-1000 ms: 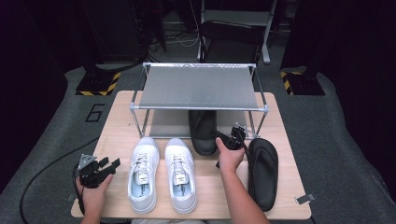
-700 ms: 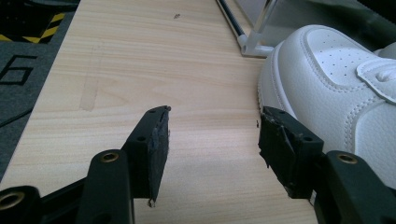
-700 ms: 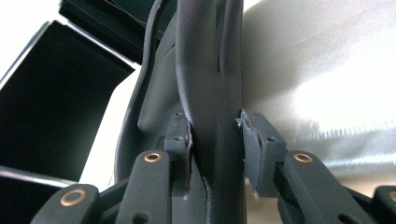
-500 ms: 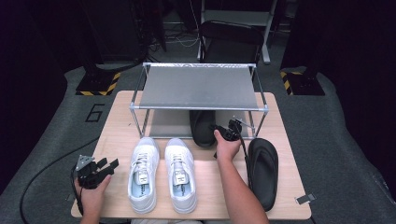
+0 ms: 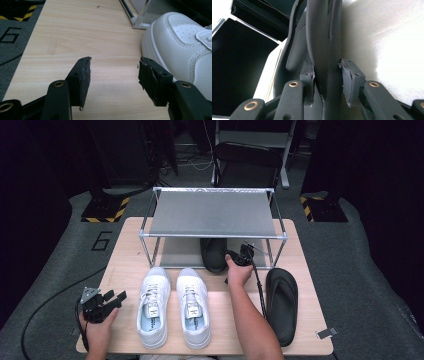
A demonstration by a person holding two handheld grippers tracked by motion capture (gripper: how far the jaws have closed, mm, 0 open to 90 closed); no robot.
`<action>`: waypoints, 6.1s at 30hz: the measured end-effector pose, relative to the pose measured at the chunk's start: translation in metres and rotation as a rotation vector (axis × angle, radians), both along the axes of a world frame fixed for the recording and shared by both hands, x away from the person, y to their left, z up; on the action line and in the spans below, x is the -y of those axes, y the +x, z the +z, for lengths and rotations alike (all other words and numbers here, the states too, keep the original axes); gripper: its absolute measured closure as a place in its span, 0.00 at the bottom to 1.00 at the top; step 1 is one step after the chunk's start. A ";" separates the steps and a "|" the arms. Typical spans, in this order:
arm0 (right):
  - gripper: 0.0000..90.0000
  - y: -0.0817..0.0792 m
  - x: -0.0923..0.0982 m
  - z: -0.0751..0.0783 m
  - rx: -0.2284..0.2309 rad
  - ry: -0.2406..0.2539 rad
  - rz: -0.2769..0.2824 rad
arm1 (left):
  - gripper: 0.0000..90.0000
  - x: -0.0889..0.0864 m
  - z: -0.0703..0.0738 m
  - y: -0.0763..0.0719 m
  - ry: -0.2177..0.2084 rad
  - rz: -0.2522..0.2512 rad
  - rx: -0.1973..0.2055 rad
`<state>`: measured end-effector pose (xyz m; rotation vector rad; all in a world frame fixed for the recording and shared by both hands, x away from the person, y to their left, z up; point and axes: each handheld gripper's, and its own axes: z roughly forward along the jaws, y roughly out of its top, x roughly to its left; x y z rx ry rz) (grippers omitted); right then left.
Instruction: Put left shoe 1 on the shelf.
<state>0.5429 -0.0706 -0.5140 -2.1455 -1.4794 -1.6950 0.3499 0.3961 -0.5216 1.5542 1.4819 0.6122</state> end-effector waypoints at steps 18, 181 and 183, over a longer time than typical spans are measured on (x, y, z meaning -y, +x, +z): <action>0.72 0.011 -0.007 -0.010 -0.035 -0.014 -0.028 | 0.48 -0.001 0.000 -0.002 -0.007 0.001 0.009; 0.64 -0.250 0.146 -0.019 0.089 -0.366 0.037 | 0.48 0.010 0.002 -0.001 0.043 -0.012 -0.004; 0.65 -0.250 0.146 -0.019 0.089 -0.364 0.036 | 0.48 0.010 0.002 -0.001 0.043 -0.011 -0.002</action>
